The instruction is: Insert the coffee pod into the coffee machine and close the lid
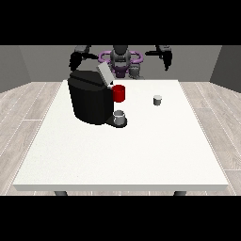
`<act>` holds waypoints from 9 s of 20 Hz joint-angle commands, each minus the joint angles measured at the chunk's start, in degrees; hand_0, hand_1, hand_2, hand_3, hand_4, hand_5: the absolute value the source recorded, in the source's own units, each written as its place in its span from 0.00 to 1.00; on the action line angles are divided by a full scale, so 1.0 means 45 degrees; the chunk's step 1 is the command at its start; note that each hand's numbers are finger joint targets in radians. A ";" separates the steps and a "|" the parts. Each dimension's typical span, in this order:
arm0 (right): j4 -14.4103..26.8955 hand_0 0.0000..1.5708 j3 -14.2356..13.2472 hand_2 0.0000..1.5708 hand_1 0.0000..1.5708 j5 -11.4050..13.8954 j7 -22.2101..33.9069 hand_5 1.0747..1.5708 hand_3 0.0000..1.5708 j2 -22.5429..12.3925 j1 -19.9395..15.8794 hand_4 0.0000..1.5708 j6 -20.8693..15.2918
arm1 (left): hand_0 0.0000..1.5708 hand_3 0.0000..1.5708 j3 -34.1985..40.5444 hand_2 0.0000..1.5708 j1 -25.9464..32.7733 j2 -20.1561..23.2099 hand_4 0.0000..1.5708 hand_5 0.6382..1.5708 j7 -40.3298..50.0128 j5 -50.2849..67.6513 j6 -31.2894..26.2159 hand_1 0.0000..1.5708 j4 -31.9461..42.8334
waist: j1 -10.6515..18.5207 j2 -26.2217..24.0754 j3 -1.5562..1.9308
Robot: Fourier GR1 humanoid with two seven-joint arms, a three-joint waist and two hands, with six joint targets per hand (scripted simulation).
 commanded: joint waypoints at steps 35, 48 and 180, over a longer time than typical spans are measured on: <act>0.1597 0.00 0.0213 0.00 0.00 0.0161 0.0648 1.00 0.00 -0.0248 -0.2983 0.27 -0.0736 | 0.14 0.14 0.1075 0.34 -0.6042 0.3292 0.00 1.00 -0.0703 -0.4068 -0.0307 0.14 0.9464 | -0.1397 0.2467 0.0005; 0.1664 0.00 0.0689 0.00 0.00 0.0429 0.0786 1.00 0.00 0.0018 -0.2840 0.30 -0.0865 | 0.35 0.29 0.0028 0.44 -0.6564 0.3035 0.00 1.00 -0.0653 -0.6557 0.1604 0.35 1.1116 | -0.1908 0.2462 0.0005; 0.3342 0.00 -0.0602 0.00 0.00 -0.0634 -0.1096 1.00 0.00 -0.0340 -0.4539 0.25 -0.1023 | 0.00 0.00 0.0187 0.00 -1.5151 0.3713 0.00 1.00 -0.0310 -1.0074 -0.0963 0.00 1.1508 | -0.2946 0.3849 0.0018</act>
